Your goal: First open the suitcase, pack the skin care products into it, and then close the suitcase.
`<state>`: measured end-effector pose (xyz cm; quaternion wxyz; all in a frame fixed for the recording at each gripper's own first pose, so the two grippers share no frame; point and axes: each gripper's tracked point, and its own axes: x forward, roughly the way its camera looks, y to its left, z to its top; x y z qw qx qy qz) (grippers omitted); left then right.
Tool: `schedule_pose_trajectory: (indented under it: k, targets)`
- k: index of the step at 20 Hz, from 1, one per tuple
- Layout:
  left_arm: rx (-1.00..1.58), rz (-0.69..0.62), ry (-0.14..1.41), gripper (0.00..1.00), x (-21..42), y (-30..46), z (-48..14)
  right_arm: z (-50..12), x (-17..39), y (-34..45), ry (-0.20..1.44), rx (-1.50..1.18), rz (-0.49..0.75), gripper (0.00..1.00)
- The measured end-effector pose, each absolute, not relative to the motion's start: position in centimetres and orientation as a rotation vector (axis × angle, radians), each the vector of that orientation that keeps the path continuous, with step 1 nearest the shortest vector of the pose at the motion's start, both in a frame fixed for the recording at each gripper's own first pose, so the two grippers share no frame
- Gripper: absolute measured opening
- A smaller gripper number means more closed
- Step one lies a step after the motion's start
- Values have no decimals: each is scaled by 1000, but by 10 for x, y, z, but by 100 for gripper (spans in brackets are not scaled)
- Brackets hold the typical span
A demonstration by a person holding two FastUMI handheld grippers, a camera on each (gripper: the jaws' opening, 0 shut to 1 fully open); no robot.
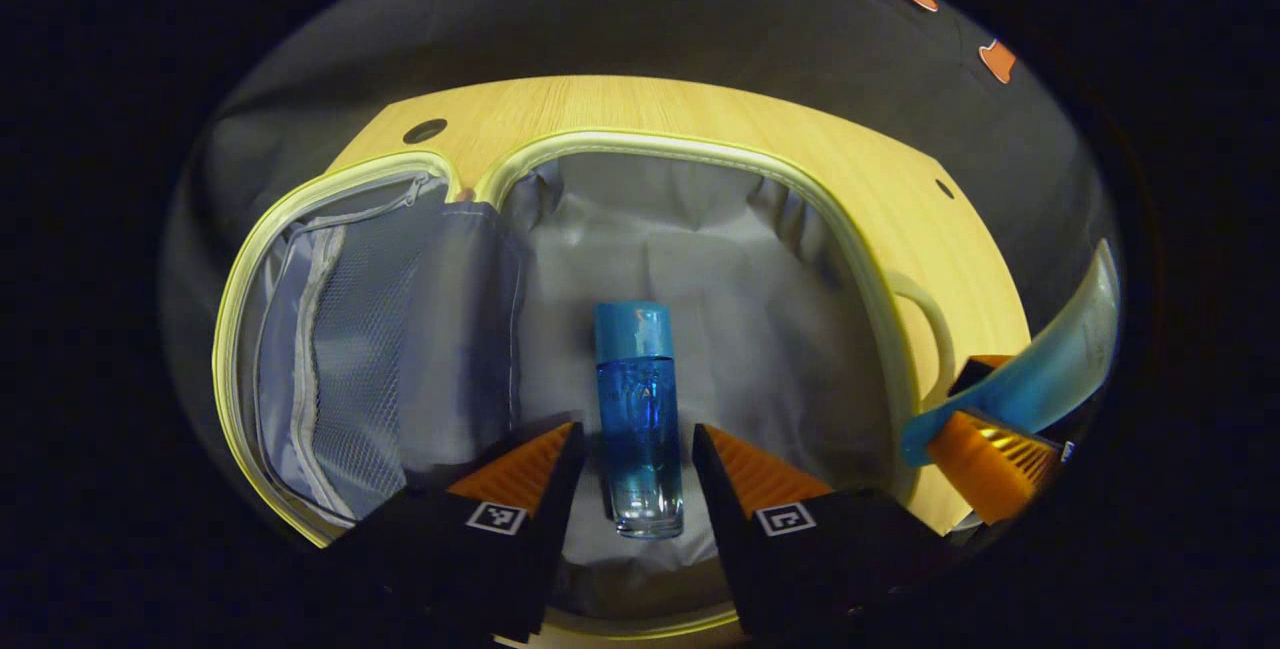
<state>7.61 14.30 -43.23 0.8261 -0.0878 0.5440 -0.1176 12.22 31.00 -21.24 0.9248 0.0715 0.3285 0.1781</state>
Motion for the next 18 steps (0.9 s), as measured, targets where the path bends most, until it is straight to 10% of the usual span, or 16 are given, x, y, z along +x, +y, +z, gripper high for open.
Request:
schedule_pose_trajectory:
  k: [18]
  targets:
    - [-325, 155, 820, 82, 28, 401, -278, -274, 136, 358, 974, 272, 313, 42]
